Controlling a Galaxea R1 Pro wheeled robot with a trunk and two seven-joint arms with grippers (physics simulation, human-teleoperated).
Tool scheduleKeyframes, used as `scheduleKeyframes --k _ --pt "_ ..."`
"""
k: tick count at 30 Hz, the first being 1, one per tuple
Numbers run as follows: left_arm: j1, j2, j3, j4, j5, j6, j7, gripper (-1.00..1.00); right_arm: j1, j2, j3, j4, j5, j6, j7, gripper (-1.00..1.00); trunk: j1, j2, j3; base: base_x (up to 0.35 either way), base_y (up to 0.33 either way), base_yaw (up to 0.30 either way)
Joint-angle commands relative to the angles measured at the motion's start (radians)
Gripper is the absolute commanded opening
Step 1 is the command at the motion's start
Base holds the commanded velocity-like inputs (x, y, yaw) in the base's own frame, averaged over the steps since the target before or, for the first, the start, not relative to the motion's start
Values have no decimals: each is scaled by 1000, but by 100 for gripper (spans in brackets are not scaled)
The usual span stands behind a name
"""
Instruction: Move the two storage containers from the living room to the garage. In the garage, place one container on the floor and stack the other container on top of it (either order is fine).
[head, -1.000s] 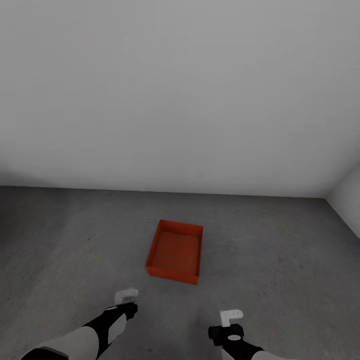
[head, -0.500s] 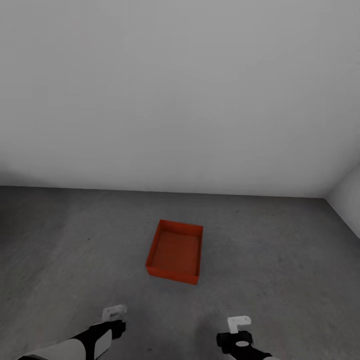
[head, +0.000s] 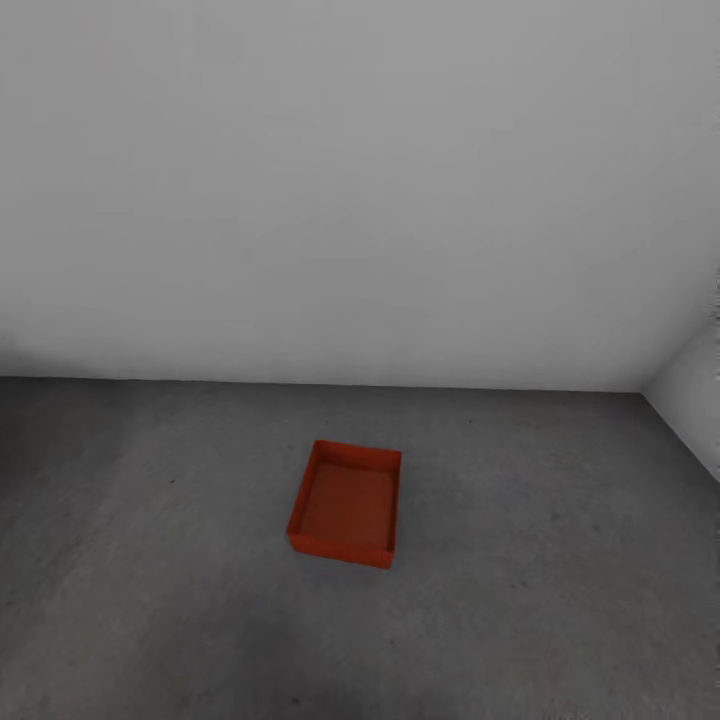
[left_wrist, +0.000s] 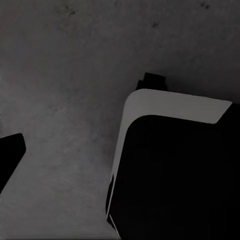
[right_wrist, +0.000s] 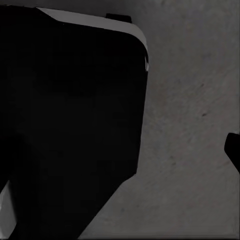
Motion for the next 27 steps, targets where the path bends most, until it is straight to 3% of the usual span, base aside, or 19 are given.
scheduleKeyframes --k 1,16,23,27 --pt "2 0 -9 0 9 0 3 100 3 1 7 3 -4 -9 -3 100 0 -1 -1 0 0 -243" --pt "8 -7 -8 0 9 1 5 100 12 1 7 3 -4 -12 3 100 0 -1 1 0 0 -283" --pt "83 -18 -4 0 11 -3 4 100 12 0 7 4 -5 2 41 100 0 -1 2 0 0 -291" --pt "92 -21 -4 0 10 -3 4 100 12 -1 7 4 -4 19 84 100 0 -1 2 0 0 -290"
